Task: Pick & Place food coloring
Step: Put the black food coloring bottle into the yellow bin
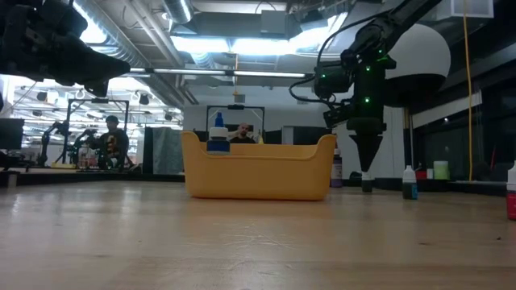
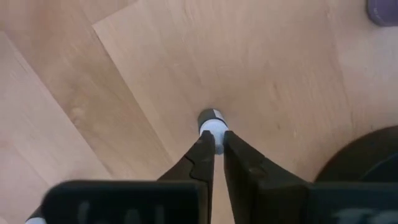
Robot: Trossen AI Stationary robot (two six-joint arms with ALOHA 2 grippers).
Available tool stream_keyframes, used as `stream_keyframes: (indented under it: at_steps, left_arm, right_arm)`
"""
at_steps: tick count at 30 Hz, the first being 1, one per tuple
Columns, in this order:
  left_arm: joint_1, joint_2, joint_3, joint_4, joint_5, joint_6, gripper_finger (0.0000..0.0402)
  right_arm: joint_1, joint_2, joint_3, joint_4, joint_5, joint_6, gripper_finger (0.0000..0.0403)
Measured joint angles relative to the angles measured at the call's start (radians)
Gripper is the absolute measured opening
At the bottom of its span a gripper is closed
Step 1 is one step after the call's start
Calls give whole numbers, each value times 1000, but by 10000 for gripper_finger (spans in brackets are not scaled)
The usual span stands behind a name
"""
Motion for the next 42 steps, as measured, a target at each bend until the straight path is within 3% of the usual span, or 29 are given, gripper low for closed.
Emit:
stream_keyframes:
  at_steps: [8, 25, 42]
  left_arm:
    - [0, 0, 0, 0, 0, 0, 10]
    - [0, 0, 0, 0, 0, 0, 9]
    - [0, 0, 0, 0, 0, 0, 6]
  right_arm:
    - [0, 0, 0, 0, 0, 0, 37]
    - [0, 6, -5, -17, 0, -25, 137]
    - [0, 68, -4, -25, -7, -22, 122]
